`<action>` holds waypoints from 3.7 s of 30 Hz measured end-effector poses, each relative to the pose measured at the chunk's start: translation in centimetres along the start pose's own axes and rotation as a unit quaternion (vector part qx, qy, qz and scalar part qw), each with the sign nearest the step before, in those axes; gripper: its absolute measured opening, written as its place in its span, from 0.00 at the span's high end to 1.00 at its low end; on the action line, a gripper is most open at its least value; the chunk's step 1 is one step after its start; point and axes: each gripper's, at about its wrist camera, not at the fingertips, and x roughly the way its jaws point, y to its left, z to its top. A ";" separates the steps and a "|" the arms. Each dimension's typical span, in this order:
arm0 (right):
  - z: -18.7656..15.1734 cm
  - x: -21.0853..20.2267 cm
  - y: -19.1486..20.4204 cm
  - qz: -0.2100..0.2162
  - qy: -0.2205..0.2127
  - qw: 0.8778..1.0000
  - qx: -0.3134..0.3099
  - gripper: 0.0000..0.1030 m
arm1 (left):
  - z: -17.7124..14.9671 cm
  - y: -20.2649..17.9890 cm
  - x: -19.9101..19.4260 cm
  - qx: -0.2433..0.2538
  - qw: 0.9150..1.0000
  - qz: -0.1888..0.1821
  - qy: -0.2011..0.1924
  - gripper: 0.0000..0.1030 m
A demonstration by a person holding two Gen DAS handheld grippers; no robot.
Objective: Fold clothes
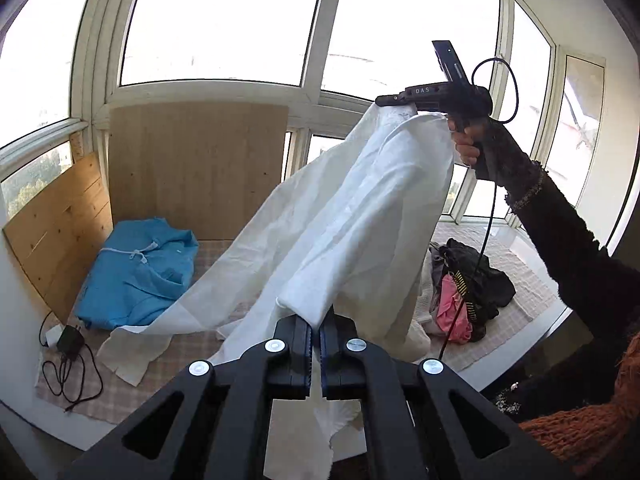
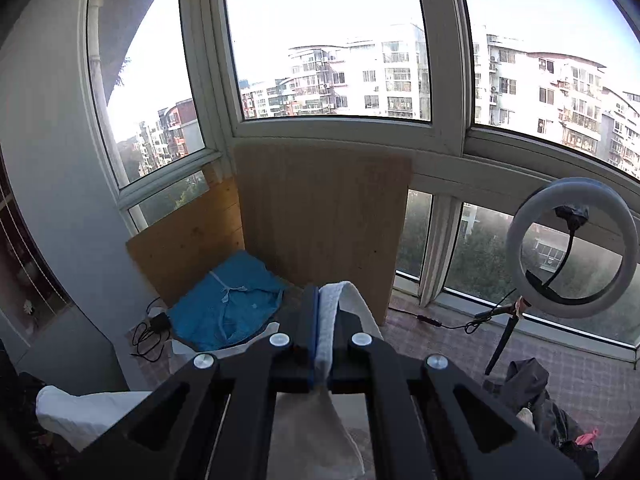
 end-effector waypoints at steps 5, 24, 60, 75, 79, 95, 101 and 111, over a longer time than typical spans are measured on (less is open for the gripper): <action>-5.5 2.9 -2.4 -0.005 0.047 0.998 0.031 0.97 | -3.9 9.1 8.7 -0.027 0.971 0.187 0.146 0.72; -7.8 3.7 -3.3 -0.030 0.075 0.996 0.036 0.97 | -18.8 -0.8 19.5 -0.075 0.969 0.019 0.235 0.77; -11.0 3.8 -6.0 -0.050 0.087 0.991 0.084 0.97 | -4.2 4.2 22.1 0.105 0.978 -0.032 0.175 0.71; -13.2 3.3 -7.7 -0.071 0.090 0.990 0.081 0.97 | -5.1 2.3 20.8 0.046 0.976 -0.127 0.170 1.00; -16.2 3.1 -8.6 -0.065 0.091 0.988 0.103 0.97 | -4.9 1.5 14.3 0.035 0.986 -0.091 0.137 1.00; -23.3 -6.0 -5.8 -0.129 0.009 0.984 0.123 0.97 | 4.5 0.2 28.6 0.211 0.949 -0.032 0.231 1.00; -25.0 -7.3 -7.0 -0.180 0.018 0.971 0.155 0.97 | 2.0 -3.8 36.6 0.276 0.917 -0.089 0.274 1.00; -24.9 -6.0 -6.2 -0.201 0.034 0.966 0.158 0.97 | 0.5 -2.2 37.3 0.277 0.911 -0.109 0.285 0.99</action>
